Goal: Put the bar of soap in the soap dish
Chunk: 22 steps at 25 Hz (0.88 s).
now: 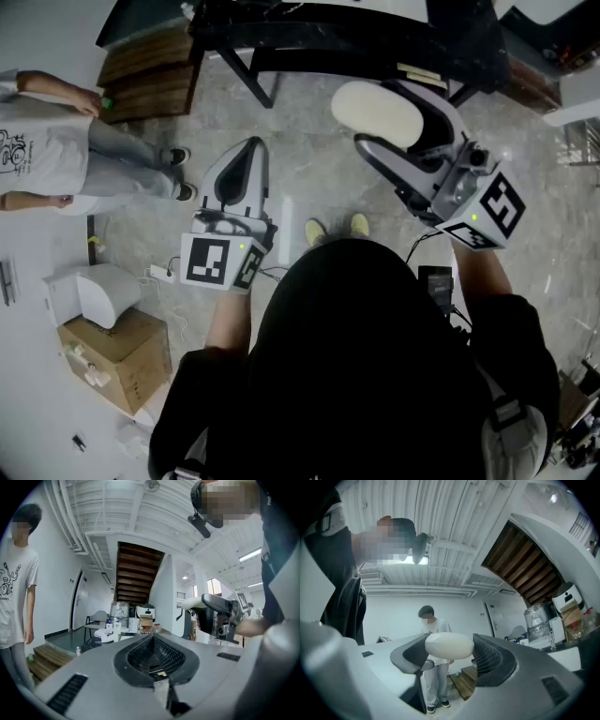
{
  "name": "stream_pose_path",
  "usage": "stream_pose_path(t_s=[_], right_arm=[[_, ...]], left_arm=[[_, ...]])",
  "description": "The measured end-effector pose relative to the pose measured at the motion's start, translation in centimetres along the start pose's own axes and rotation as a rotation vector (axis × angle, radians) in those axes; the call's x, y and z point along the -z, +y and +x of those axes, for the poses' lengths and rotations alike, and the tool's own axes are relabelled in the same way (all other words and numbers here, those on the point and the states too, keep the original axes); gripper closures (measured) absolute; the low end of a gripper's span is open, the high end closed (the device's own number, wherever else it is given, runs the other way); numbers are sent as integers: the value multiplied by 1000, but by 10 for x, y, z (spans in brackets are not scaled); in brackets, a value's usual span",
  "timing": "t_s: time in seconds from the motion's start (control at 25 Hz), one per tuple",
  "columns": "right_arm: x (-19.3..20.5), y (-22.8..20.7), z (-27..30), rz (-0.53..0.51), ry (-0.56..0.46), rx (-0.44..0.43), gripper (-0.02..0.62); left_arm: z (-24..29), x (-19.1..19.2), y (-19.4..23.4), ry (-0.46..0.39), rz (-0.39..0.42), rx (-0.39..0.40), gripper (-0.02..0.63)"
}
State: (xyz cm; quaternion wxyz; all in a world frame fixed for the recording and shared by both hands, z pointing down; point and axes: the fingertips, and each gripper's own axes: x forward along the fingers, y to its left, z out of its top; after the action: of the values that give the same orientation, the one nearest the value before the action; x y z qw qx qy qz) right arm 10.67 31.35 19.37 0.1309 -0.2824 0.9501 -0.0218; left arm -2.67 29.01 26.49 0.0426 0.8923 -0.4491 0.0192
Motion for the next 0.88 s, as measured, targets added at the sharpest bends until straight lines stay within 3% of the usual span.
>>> stream_pose_path(t_s=[0.88], right_arm=[[2, 22, 21, 4, -2, -5, 314]], left_arm=[[-24, 1, 17, -15, -6, 1, 603]])
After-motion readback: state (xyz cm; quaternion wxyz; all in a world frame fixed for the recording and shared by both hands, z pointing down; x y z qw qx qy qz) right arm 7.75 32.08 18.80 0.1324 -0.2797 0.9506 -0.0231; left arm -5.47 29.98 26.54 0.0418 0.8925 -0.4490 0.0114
